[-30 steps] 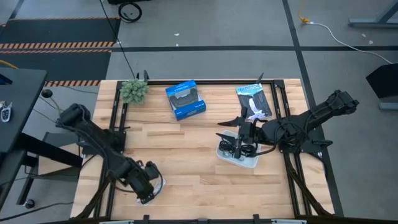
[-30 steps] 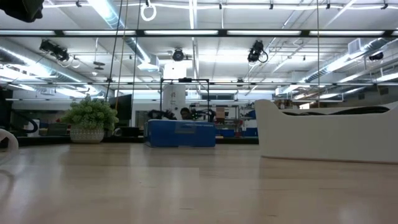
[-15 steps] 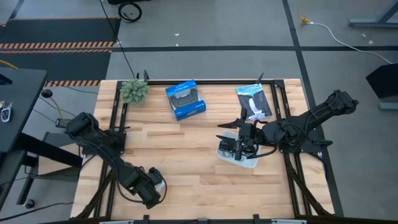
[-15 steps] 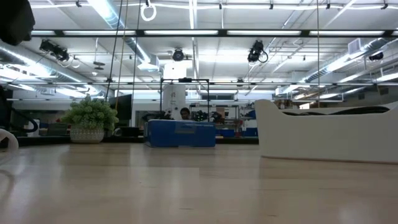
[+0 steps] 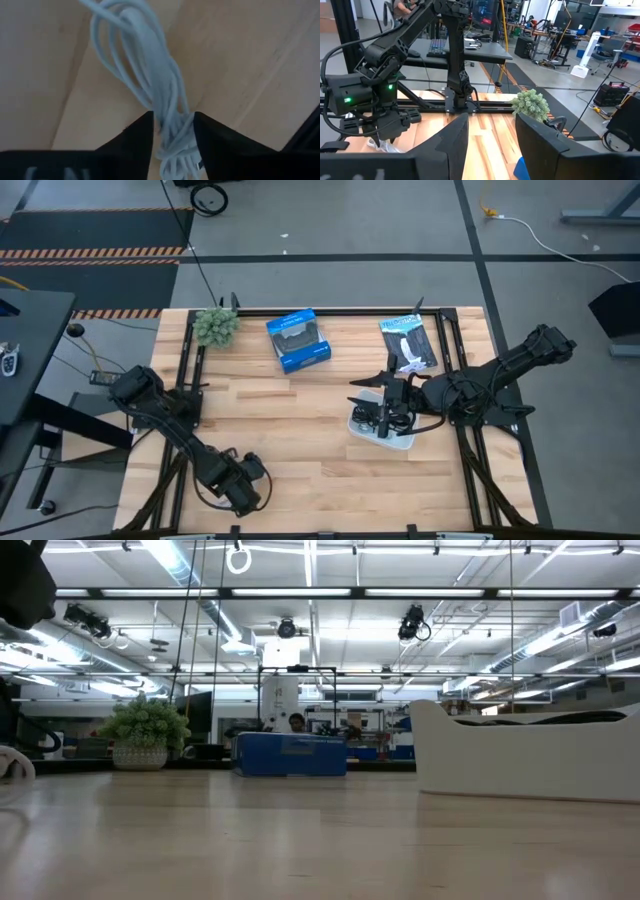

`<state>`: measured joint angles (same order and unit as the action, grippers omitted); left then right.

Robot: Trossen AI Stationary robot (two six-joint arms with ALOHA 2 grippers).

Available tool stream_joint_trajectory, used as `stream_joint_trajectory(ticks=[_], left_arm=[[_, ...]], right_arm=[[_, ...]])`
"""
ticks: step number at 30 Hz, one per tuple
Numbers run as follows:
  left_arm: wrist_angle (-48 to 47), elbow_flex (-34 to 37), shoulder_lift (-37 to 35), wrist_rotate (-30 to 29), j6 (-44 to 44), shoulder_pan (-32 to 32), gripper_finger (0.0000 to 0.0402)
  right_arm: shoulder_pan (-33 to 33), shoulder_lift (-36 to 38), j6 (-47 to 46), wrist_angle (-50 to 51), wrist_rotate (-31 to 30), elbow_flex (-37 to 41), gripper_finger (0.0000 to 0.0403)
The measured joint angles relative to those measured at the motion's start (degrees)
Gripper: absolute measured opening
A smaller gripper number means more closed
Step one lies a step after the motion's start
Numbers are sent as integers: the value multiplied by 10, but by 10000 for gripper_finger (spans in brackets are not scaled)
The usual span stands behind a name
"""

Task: Pick and place USB-C Cables
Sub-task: Put the white charger cable into the white bin

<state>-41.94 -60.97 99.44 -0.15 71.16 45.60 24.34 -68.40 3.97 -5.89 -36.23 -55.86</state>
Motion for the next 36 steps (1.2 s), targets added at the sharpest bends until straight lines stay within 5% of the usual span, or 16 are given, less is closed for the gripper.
stream_joint_trajectory(ticks=[12,21,30,36], left_arm=[[4,0,-1,-16,-44,-5,20],[-36,-55,-5,-35,-111,-26,18],[-64,-167,-6,-161,-319,-88,18],[-5,-182,-6,-266,-493,-140,18]], right_arm=[[0,0,0,0,0,0,169],[0,0,-10,6,0,0,169],[10,2,-14,17,-5,0,169],[64,32,7,24,-69,0,169]])
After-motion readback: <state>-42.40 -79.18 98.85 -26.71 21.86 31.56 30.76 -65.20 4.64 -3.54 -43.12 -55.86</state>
